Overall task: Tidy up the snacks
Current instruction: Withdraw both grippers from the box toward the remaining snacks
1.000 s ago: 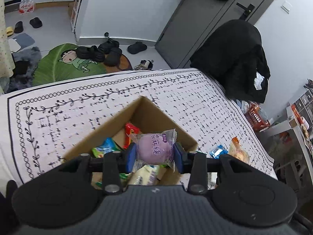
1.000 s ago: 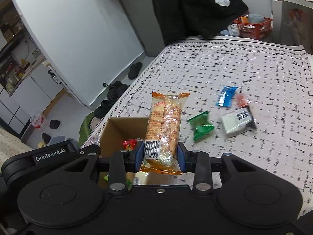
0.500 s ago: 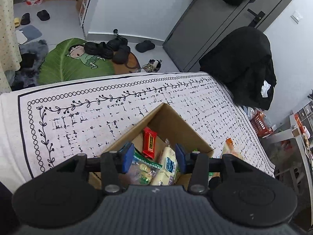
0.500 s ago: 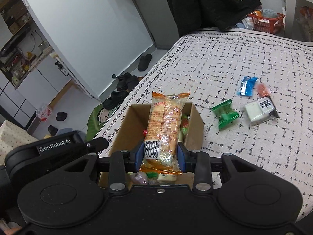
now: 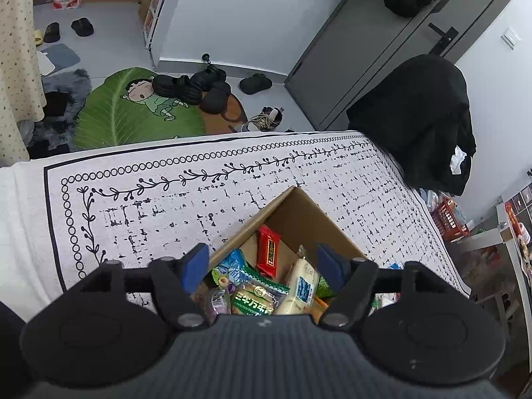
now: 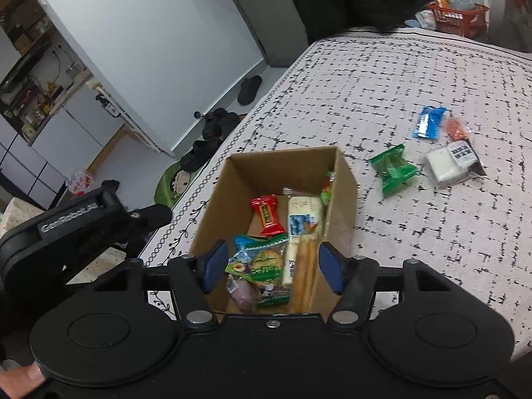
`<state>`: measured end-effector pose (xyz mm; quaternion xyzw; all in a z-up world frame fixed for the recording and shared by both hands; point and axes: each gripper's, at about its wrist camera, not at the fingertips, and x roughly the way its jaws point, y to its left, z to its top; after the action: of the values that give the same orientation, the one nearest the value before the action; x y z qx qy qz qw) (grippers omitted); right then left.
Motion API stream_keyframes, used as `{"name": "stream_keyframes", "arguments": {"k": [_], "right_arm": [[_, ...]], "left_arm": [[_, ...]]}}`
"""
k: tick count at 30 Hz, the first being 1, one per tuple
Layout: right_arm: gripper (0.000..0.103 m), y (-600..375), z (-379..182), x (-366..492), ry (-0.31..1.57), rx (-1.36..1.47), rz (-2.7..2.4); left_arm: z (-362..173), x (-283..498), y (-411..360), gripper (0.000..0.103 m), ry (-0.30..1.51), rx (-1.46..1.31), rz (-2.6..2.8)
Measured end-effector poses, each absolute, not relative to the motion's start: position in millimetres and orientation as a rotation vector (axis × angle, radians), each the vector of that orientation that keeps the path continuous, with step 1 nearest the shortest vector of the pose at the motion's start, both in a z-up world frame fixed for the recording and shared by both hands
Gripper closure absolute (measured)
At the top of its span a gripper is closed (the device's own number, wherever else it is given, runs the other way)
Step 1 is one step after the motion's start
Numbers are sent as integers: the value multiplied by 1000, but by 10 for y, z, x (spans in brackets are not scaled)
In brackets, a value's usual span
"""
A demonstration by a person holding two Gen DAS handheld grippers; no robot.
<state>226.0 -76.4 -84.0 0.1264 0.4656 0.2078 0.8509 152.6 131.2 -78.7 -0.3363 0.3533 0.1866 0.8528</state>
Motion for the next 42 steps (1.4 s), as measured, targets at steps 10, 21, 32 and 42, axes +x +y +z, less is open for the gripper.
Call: {"name": "stream_keyframes", "arguments": {"k": [10, 21, 32, 42], "right_arm": [[43, -1186, -898, 2311, 978, 286, 352], [43, -1634, -953, 2391, 969, 313, 297], [15, -2147, -1027, 2524, 918, 353, 225], [5, -2435, -1174, 2721, 886, 316, 227]], "left_arm": [[-805, 1569, 1189, 22, 762, -687, 374], [-828, 1716, 810, 10, 787, -655, 304], [-830, 1947, 292, 0, 784, -577, 226], [-887, 2245, -76, 0, 832, -516, 175]]}}
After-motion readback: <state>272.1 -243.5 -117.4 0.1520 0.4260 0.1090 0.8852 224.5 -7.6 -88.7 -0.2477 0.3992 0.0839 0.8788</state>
